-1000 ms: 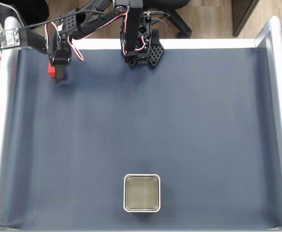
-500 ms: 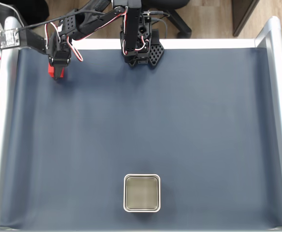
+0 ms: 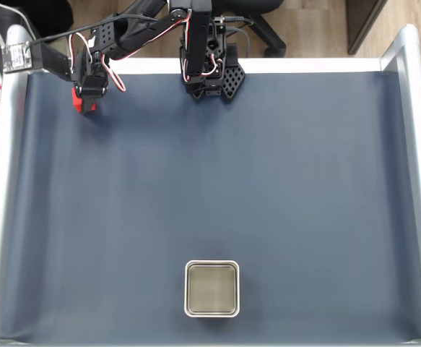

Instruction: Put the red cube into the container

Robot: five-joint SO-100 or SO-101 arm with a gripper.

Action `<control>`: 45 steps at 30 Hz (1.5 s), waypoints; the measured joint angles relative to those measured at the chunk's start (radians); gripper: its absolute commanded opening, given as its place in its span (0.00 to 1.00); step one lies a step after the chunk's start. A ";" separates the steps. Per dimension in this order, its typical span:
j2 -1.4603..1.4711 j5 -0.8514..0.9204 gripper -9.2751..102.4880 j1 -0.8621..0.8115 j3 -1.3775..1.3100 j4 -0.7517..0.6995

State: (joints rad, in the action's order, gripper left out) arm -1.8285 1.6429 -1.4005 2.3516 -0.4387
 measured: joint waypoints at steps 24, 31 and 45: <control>-0.117 -0.135 0.08 0.463 -0.316 -0.324; -0.071 -0.141 0.08 0.749 -0.586 -0.515; 0.256 -0.175 0.08 1.195 -1.081 -0.637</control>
State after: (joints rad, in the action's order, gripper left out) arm -1.5723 1.4680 -0.2056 1.2701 -1.0753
